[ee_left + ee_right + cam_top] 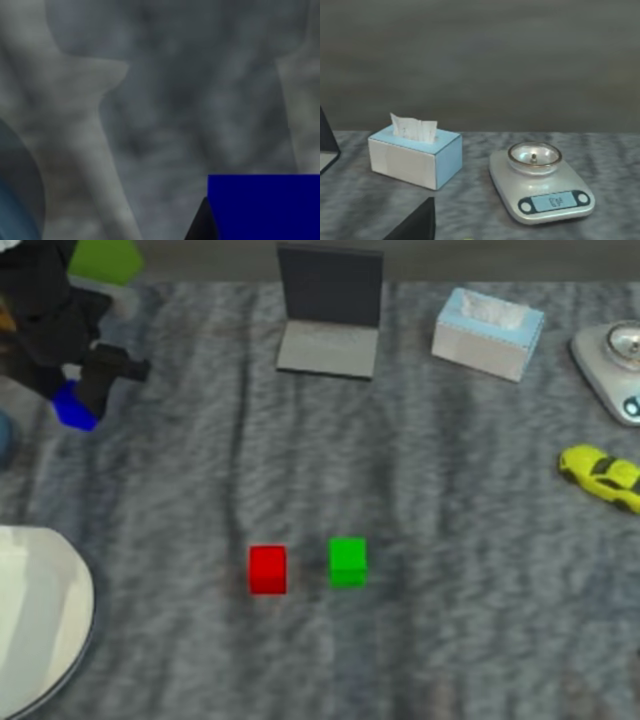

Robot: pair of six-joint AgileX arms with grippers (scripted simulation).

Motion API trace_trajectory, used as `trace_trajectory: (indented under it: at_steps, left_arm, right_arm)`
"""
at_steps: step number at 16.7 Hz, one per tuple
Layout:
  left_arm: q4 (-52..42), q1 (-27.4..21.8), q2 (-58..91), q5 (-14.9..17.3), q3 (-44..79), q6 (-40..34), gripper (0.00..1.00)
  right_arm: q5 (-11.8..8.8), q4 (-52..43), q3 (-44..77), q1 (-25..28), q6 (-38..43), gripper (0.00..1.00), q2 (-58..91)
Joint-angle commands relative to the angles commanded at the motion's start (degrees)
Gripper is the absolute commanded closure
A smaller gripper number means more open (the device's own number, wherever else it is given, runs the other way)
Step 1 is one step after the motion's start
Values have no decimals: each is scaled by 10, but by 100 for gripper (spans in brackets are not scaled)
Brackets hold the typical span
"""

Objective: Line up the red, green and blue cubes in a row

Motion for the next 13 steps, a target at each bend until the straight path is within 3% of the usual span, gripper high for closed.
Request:
trace_trajectory:
  at_steps: [5,13]
  left_arm:
    - [-33,-93,34,-5,63,-117,100]
    - [-119,-340,105,-11,198,-497,100]
  right_arm:
    - [0,0,0,0,0,0,0]
    - [0,0,0,0,0,0,0]
